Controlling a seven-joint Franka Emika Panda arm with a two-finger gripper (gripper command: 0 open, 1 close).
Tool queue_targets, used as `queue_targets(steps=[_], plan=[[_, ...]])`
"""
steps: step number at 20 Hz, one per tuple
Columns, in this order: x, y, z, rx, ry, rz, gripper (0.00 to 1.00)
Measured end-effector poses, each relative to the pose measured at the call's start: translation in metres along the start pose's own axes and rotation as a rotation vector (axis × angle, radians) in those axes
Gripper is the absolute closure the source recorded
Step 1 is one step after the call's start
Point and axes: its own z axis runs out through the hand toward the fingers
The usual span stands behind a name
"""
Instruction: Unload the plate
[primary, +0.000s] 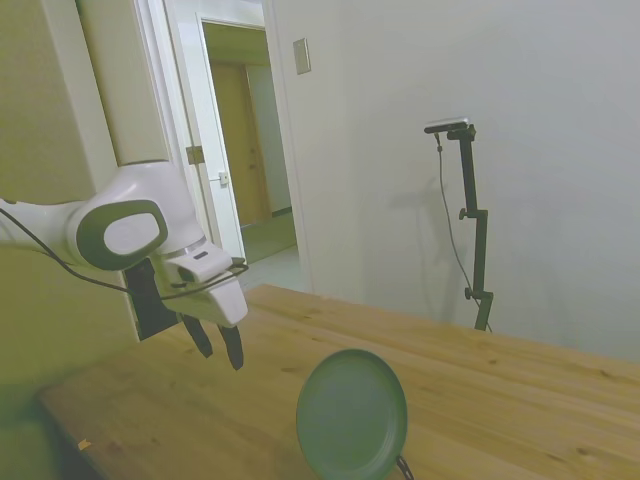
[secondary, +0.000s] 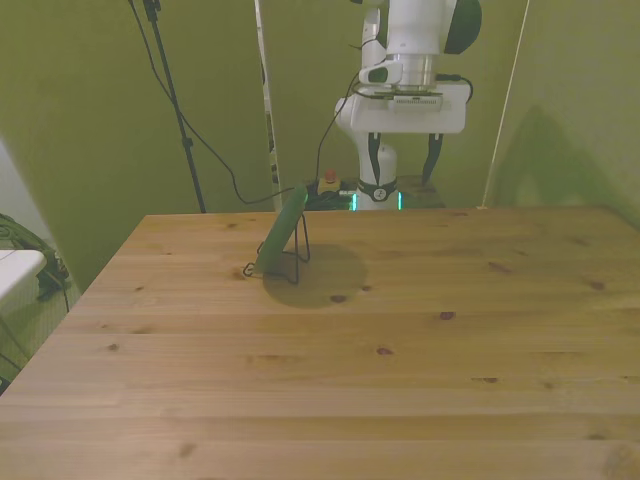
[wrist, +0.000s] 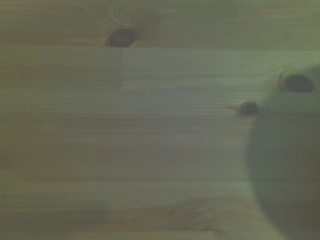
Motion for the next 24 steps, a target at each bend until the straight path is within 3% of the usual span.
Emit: queue_targets(steps=[8,16,19,24], plan=[[0.031,0.064,-0.043,-0.03,0.057,0.121,0.0],[0.094,0.137,-0.042,-0.019,0.07,0.206,0.0],[0.124,0.141,-0.037,-0.02,0.077,0.21,0.0],[0.157,0.111,-0.023,-0.023,0.078,0.179,0.0]])
